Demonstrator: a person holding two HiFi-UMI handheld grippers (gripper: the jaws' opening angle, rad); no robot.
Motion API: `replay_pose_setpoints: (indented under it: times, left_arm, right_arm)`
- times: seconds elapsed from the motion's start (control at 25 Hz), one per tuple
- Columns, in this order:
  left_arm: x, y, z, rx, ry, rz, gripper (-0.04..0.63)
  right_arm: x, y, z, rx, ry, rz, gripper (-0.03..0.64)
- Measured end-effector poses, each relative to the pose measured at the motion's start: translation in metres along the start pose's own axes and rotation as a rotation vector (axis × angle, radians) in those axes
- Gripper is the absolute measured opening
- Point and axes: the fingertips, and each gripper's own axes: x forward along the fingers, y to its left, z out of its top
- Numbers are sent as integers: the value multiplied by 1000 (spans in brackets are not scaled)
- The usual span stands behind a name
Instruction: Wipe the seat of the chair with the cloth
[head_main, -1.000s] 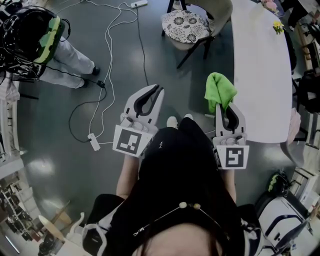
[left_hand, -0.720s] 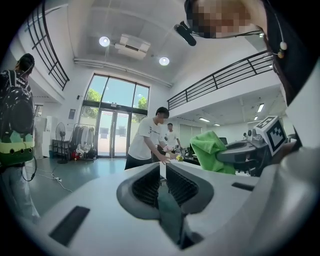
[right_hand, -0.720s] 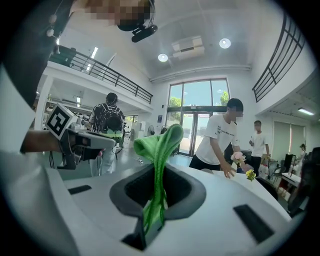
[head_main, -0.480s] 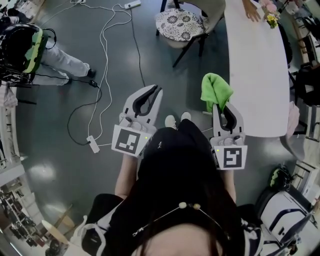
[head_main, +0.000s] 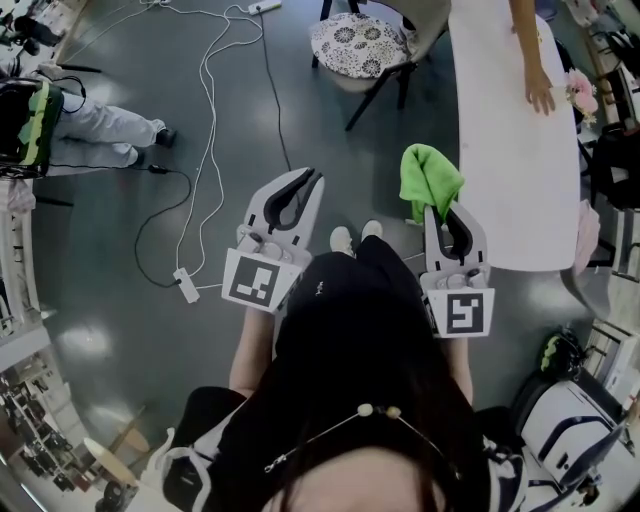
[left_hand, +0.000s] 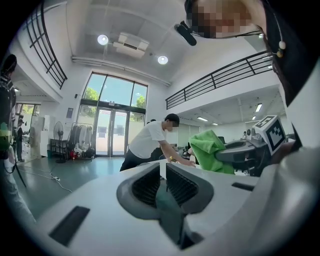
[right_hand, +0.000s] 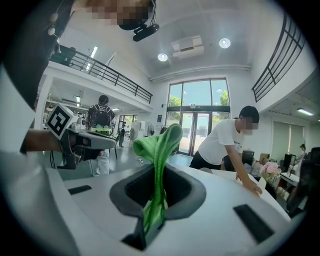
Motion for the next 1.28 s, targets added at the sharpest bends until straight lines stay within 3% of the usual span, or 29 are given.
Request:
replay_pose_setpoints:
  times: [0.2,0.36,0.72,0.92,1.28]
  left_arm:
    - [-2,-1,-1,5,-2,1,41]
    - [-2,-1,-1,-4,-3,0,41]
    - [-1,1,-4,-5,4,-2,41]
    - [1,2,-5,-18,2,2,41]
    - [0,2,-8,-16,18,19,41]
  right_arm:
    - [-2,-1,-4,23,6,-2,41]
    - [0,1,-11,133,38,54,43]
    - [-1,1,-1,252,-26,107,41]
    - [-3,7,6,206,-34,157,40]
    - [-3,5,3,118,-13,118,38]
